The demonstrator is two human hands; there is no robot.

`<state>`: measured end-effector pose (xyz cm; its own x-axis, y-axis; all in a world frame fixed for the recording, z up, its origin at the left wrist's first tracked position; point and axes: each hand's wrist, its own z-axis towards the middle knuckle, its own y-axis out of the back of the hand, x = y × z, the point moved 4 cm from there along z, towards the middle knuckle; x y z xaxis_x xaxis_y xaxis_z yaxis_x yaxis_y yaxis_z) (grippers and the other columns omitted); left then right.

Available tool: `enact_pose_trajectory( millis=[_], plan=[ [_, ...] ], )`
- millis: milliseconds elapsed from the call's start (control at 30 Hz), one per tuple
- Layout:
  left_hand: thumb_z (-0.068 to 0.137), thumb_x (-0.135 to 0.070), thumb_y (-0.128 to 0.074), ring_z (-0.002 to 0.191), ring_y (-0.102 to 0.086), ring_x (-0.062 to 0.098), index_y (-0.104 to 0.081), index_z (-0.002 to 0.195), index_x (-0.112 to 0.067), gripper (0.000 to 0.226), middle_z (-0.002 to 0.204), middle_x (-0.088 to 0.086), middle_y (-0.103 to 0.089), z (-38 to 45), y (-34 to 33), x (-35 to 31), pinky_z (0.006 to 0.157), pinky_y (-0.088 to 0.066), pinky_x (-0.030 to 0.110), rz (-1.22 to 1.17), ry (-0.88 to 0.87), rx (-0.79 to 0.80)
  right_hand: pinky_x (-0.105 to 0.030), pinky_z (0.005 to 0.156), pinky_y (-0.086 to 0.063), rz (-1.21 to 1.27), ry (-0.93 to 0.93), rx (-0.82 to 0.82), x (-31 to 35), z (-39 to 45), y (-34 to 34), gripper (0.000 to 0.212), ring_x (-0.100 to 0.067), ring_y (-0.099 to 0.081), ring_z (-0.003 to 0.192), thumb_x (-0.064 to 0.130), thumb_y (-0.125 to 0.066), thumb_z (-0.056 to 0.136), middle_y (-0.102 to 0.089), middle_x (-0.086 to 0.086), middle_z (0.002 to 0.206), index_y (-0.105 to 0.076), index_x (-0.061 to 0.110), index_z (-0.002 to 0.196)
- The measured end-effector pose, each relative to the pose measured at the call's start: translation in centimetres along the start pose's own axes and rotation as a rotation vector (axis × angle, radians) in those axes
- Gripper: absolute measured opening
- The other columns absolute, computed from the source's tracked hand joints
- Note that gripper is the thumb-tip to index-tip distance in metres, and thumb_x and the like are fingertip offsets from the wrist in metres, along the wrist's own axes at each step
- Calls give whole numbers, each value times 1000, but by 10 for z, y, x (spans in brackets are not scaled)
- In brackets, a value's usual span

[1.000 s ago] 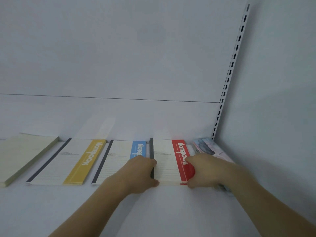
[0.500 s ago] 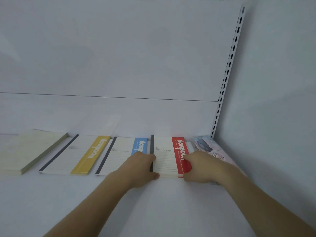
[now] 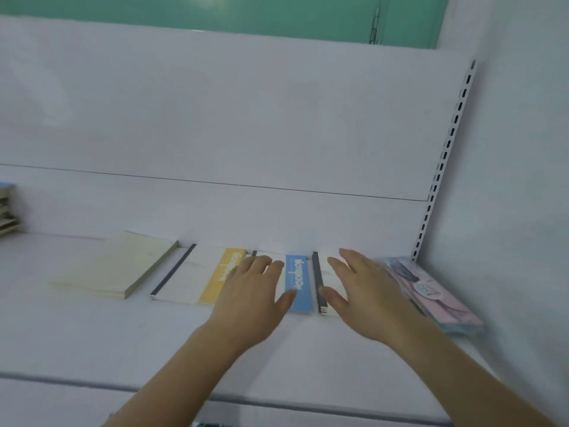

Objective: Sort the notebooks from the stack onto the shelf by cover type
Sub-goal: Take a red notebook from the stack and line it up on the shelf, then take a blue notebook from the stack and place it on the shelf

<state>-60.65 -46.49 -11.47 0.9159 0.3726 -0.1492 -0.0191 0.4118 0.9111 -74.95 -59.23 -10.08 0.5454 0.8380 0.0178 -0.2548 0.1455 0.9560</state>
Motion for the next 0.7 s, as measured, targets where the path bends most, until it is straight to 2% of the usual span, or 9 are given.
enact_pose_trajectory(
  millis=[133,233,300,400,500,633,700],
  plan=[
    [95,-62,-31,141,-40,26,-46,145,-18,69,149,4,-47,-41,36,59,115,-36,40,20,40,-63,-32,122,-8,57,25,-15,78,1,3,68,-18,-5,151,58,-23,99,-9,-3,164,-18,20,155],
    [94,-67,-19,151,-22,24,-28,155,-22,77,163,3,-27,-73,63,110,121,-26,41,85,100,-53,-33,121,0,65,45,4,143,5,-2,77,-19,0,151,64,-9,93,-3,-3,165,-11,20,156],
    [94,-69,-13,153,-15,25,-20,158,-22,79,166,3,-19,-98,81,147,124,-21,40,117,148,-47,-34,122,-3,93,73,15,192,11,-7,85,-19,2,151,67,-3,87,-1,-3,165,-8,19,156],
    [99,-65,-21,155,-5,24,-12,159,-23,74,168,3,-9,-133,102,200,124,-11,40,122,250,-57,-37,123,-4,127,131,41,261,21,-13,84,-20,4,151,69,-4,89,3,-3,165,-6,19,157],
    [100,-63,-24,155,1,23,-7,160,-24,73,169,2,-3,-160,120,254,126,-7,41,139,344,-56,-38,123,-6,132,215,52,325,37,-17,82,-21,4,151,67,-5,90,2,-5,165,-4,18,157],
    [101,-61,-24,155,1,24,-5,160,-26,71,169,1,-3,-182,140,324,126,-7,41,175,449,-56,-34,120,2,150,305,56,399,67,-26,80,-20,4,151,67,-6,92,2,-3,165,-4,21,157],
    [101,-61,-24,155,-1,24,-8,159,-26,70,169,1,-6,-188,148,360,126,-10,43,197,493,-51,-35,122,-2,158,345,61,433,86,-33,78,-20,5,152,65,-9,94,3,-3,165,-3,20,157]
  ],
)
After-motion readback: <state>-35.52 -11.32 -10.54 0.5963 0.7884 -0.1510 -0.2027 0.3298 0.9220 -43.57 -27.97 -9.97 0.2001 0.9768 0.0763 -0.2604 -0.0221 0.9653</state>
